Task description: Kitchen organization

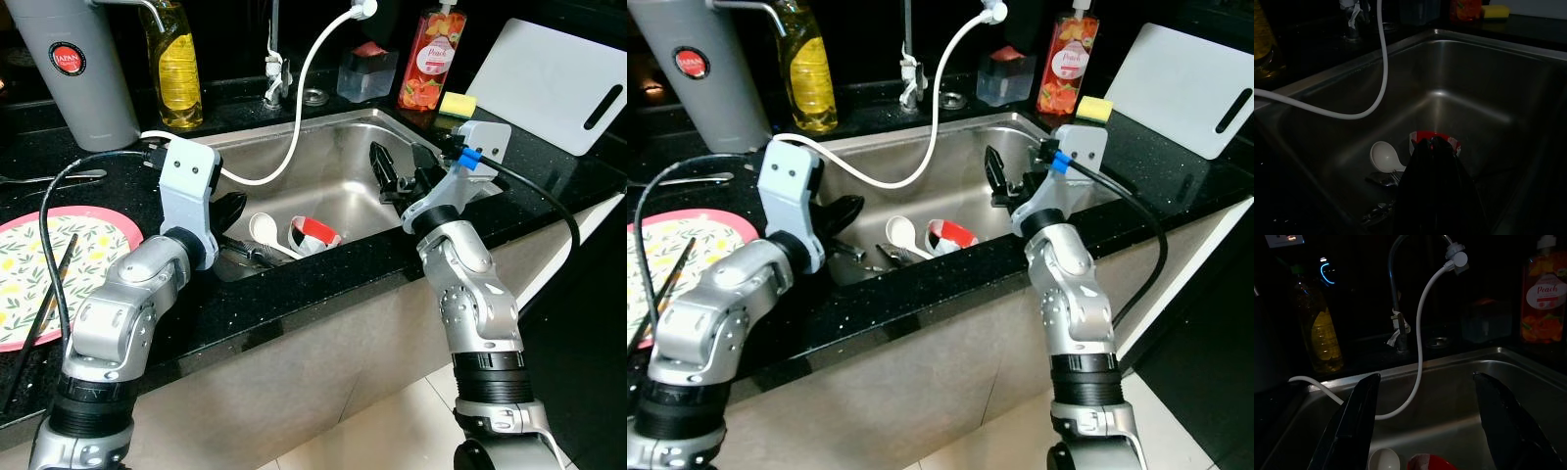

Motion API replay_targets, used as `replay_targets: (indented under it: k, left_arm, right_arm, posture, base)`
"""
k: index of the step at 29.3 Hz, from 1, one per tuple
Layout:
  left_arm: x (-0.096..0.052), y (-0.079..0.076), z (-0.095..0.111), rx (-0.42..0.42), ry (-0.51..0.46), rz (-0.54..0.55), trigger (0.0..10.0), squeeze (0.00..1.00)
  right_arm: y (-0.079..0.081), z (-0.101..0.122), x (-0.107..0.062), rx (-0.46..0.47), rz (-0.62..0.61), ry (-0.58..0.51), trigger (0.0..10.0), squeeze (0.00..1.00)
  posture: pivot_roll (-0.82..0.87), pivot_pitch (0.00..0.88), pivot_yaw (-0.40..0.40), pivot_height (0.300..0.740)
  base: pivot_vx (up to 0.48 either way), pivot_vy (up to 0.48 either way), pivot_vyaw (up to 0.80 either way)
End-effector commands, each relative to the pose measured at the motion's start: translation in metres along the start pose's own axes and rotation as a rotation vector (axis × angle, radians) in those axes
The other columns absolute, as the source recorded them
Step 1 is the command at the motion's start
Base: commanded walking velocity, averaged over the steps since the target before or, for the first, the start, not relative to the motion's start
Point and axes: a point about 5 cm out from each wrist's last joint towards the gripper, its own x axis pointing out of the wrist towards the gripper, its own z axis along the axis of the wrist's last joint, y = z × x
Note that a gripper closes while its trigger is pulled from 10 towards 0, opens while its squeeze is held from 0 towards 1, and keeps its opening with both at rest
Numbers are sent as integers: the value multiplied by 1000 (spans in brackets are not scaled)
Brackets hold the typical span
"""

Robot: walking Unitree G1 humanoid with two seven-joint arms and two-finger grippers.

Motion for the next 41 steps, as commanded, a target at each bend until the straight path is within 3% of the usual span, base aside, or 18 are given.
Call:
replay_targets:
  k: [1,30,34,41]
  left_arm:
    - [-2,1,-2,16,15,2,10000,0]
    - [-4,1,0,39,40,6,10000,0]
    - [-7,7,1,51,86,57,10000,0]
    - [-4,26,-6,68,149,340,10000,0]
  right_arm:
    - [-4,5,-2,-17,-10,-11,10000,0]
    - [-5,4,-3,-18,-11,-8,10000,0]
    - [-6,4,-4,-20,-13,-3,10000,0]
    - [-5,2,-4,-20,-10,-1,10000,0]
  posture:
    - [-83,132,-26,740]
    - [-82,141,-24,740]
    - [-84,141,-24,740]
    - [-86,139,-17,740]
  base:
    - [0,0,0]
    - [0,0,0]
    - [0,0,0]
    - [0,0,0]
